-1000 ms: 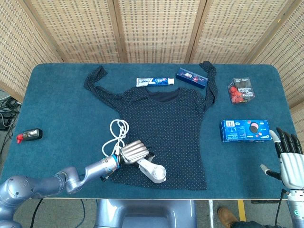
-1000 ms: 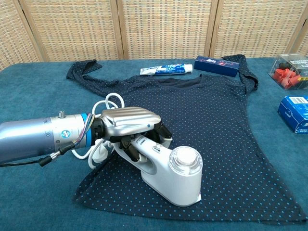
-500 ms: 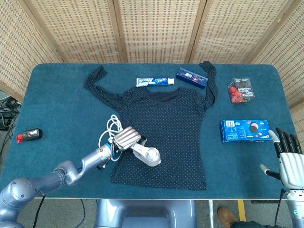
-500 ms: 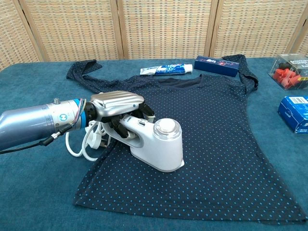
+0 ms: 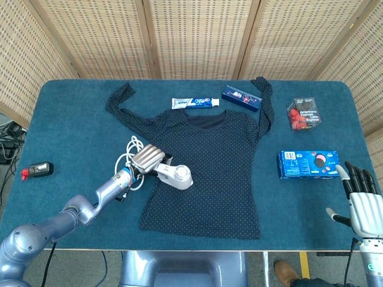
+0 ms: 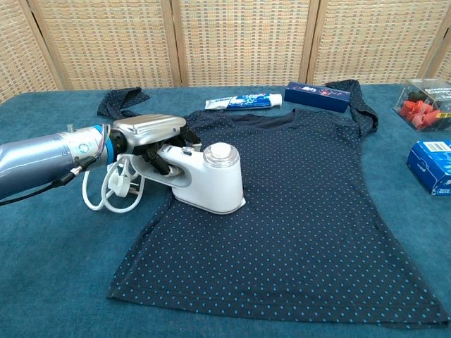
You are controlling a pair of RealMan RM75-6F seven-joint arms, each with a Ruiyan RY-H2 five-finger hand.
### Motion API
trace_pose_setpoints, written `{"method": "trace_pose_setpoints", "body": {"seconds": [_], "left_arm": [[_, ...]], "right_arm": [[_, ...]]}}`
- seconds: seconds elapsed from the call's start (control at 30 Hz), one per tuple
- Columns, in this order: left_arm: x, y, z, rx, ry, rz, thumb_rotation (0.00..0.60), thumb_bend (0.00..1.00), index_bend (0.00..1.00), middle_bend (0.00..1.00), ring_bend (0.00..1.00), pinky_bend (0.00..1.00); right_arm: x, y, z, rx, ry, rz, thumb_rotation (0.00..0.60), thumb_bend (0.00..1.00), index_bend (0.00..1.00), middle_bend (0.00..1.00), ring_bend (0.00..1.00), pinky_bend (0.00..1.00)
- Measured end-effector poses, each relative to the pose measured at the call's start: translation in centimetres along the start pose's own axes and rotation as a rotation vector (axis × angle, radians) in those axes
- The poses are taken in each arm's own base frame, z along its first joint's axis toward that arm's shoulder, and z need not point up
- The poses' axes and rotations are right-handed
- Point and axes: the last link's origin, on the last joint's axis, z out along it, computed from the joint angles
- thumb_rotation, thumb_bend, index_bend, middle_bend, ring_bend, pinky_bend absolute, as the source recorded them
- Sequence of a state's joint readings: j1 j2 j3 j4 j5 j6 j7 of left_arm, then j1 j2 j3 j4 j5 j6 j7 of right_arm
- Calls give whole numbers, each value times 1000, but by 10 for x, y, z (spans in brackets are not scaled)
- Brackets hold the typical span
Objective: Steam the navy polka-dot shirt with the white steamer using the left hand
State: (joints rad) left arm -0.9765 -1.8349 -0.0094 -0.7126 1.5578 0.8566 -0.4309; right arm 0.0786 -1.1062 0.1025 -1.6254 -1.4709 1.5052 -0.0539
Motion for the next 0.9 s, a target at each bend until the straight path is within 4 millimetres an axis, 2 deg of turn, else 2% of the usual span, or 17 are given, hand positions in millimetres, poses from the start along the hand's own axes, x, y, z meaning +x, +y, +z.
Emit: {"method": "trace_pose_setpoints", "body": {"seconds": [0.17, 0.47, 0.9], "left_arm": [[1, -3, 8, 31, 20, -24, 600, 704, 1000, 795, 735, 866], [-7, 14, 9, -35, 13, -61, 600, 704, 1000, 795, 735, 866], [-20, 66, 0, -236, -39, -82, 600, 704, 1000, 795, 735, 866]], "right_arm": [[0, 1, 0, -2, 0, 0, 600, 0, 64, 0, 0, 0], [0, 1, 0, -3, -5, 3, 600, 0, 64, 0, 0, 0], [0, 1, 1, -3, -5, 5, 600, 0, 65, 0, 0, 0]]}}
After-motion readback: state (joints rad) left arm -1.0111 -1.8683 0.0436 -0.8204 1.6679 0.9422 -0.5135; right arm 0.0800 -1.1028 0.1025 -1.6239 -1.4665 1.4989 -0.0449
